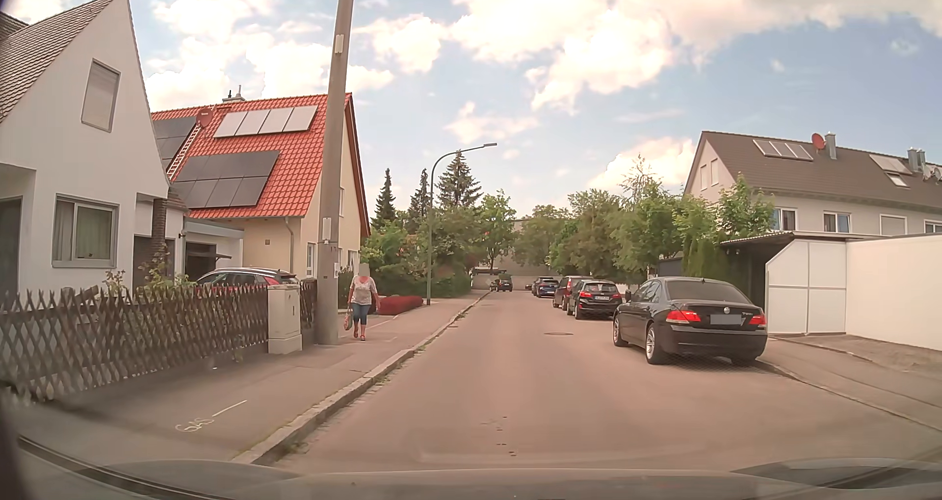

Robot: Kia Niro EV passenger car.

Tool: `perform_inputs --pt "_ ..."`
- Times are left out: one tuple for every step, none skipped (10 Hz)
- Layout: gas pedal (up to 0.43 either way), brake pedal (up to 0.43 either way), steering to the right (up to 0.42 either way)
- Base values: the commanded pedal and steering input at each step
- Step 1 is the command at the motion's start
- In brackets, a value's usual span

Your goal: Follow the waypoints while adhering to traffic rules and regulations

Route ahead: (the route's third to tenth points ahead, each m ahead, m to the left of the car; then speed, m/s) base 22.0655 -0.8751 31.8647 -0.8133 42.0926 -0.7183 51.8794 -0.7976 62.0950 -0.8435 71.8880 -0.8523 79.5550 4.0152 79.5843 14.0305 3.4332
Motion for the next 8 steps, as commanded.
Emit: perform_inputs --pt "0.130 0.024 0.005" --pt "0.130 0.018 0.004" --pt "0.130 0.024 0.004" --pt "0.130 0.018 0.005" --pt "0.130 0.018 0.007" --pt "0.130 0.018 0.005" --pt "0.130 0.018 0.003" --pt "0.138 0.018 0.001"
